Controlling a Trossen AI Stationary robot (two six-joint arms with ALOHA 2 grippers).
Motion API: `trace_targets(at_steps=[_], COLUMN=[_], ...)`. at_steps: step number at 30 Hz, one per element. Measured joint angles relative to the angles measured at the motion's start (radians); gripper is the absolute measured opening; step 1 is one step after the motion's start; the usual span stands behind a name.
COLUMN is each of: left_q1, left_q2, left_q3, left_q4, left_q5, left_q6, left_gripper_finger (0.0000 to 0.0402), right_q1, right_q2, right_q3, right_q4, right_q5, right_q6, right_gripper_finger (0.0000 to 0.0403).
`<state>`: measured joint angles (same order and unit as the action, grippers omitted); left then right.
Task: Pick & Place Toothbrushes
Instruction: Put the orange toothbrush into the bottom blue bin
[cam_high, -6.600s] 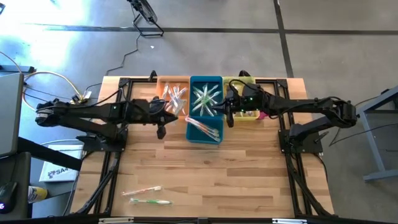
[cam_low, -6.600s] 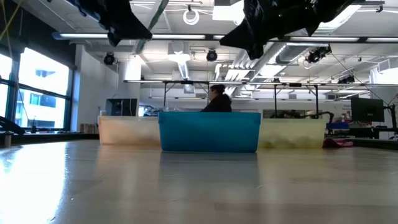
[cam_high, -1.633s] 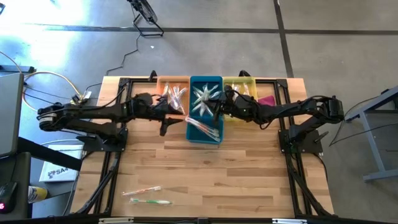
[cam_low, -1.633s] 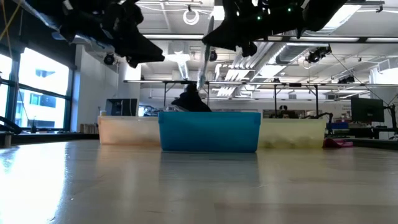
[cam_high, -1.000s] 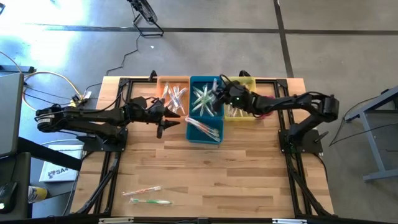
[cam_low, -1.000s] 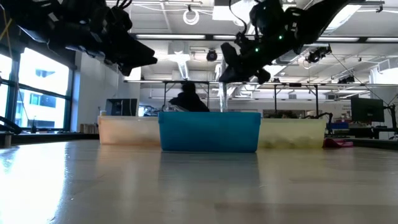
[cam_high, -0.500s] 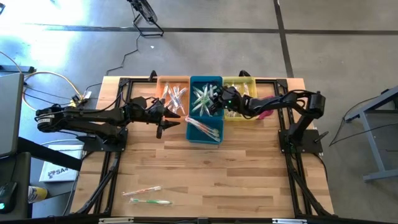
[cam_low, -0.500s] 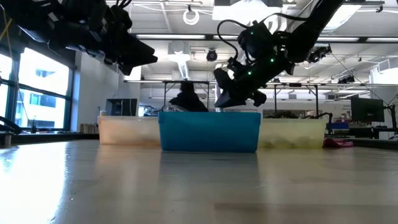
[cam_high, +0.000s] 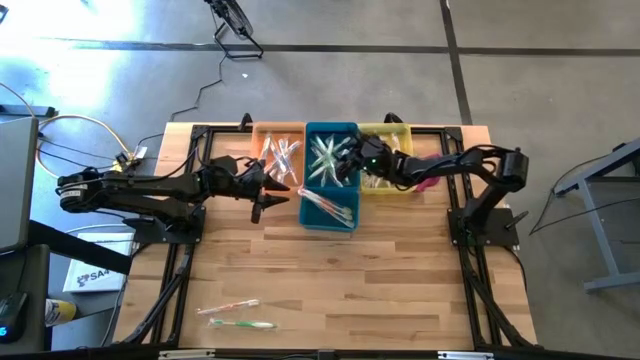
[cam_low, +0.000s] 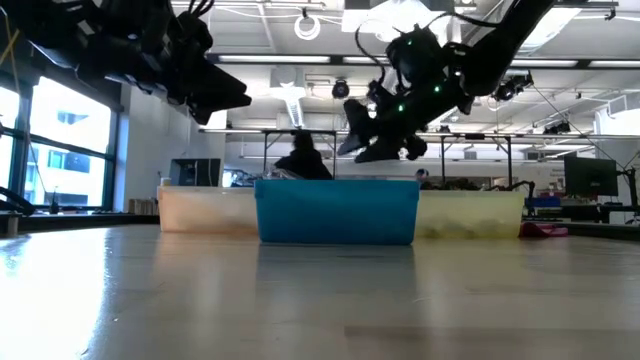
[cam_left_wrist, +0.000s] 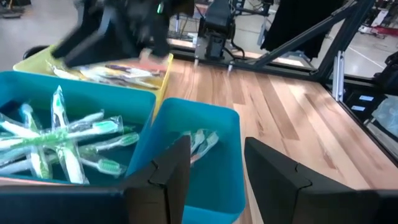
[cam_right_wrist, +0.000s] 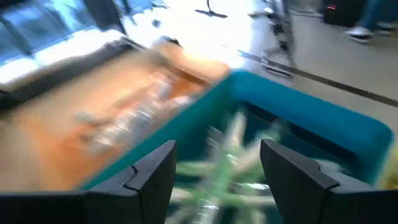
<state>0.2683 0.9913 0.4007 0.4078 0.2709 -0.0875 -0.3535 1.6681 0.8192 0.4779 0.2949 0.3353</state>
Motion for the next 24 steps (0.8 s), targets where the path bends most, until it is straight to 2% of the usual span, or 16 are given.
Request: trace_targets(at_steps=[2, 6, 15, 19, 24], left_q1=[0.0, 0.0, 0.0, 0.0, 0.0], left_q2=[0.0, 0.0, 0.0, 0.0, 0.0], left_q3=[0.0, 0.0, 0.0, 0.0, 0.0], left_q4=[-0.011, -0.024, -0.013, -0.005, 0.006], left_q5=[0.004, 0.006, 0.006, 0.006, 0.006], left_q6=[0.0, -0.006, -0.082, -0.083, -0.169], left_gripper_finger=[0.0149, 0.0149, 0.0149, 0.0149, 0.0149], right_q1=[0.007, 0.018, 0.027, 0.027, 0.027], right_q2=[-0.022, -0.069, -0.112, -0.113, -0.113], right_q3=[0.001, 0.0, 0.001, 0.001, 0.001], right_q4=[0.022, 0.034, 0.041, 0.041, 0.055], right_q5=[-0.063, -0.254, -0.646, -0.718, -0.715], right_q6=[0.006, 0.004, -0.026, -0.05, -0.052], right_gripper_finger=[0.0223, 0.0201, 0.0096, 0.0048, 0.0008])
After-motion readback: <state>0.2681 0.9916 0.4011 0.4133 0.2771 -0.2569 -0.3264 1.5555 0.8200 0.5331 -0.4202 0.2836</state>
